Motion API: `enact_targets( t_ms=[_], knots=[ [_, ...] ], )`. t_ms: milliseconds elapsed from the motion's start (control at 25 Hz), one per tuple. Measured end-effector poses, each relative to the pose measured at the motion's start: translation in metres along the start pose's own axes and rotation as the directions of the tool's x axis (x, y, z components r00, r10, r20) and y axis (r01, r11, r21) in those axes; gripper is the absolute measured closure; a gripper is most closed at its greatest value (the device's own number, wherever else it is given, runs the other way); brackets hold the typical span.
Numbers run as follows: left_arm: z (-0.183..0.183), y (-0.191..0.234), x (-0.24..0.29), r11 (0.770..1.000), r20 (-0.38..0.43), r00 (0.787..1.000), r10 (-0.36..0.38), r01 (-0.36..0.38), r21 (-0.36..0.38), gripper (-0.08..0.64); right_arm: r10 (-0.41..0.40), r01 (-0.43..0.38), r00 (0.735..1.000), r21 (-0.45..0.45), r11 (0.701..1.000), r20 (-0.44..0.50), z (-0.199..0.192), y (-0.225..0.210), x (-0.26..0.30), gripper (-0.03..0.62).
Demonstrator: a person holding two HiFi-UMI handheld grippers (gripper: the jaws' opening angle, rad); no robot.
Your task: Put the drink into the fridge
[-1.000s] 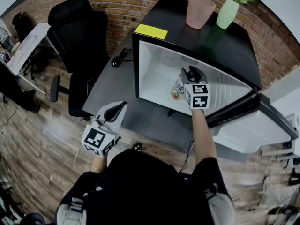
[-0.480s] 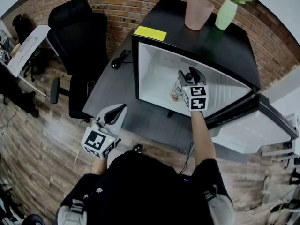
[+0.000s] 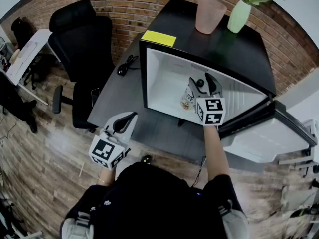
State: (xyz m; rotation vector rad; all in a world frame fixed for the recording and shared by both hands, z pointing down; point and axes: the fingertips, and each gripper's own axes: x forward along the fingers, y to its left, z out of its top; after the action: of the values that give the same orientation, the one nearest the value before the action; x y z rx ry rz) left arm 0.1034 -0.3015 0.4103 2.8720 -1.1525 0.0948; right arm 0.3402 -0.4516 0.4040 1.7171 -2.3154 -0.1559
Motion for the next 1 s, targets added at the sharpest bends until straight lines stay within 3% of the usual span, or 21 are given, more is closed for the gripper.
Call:
enact_targets(
  t_ms=[240,480,720,1000],
  knots=[
    [-0.003,-0.006,0.015,0.999,-0.009,0.999,-0.048,0.048,0.001,0.557,-0.014,0.01,0.995,0.037,0.999,0.097,0.019,0.012,-0.042,0.342],
    [-0.004,-0.02,0.032,0.993,-0.008,0.993,-0.119,0.119,0.005,0.557,-0.04,0.022,0.99,0.129,0.991,0.139,0.018,0.021,-0.085,0.418],
    [-0.003,-0.034,0.05,0.983,0.008,0.983,-0.183,0.183,0.012,0.557,-0.058,0.031,0.988,0.188,0.982,0.143,0.009,0.039,-0.119,0.467],
    [-0.009,-0.051,0.064,0.973,0.002,0.973,-0.232,0.232,0.009,0.557,-0.086,0.06,0.993,0.273,0.96,0.084,-0.025,0.055,-0.145,0.529]
  ],
)
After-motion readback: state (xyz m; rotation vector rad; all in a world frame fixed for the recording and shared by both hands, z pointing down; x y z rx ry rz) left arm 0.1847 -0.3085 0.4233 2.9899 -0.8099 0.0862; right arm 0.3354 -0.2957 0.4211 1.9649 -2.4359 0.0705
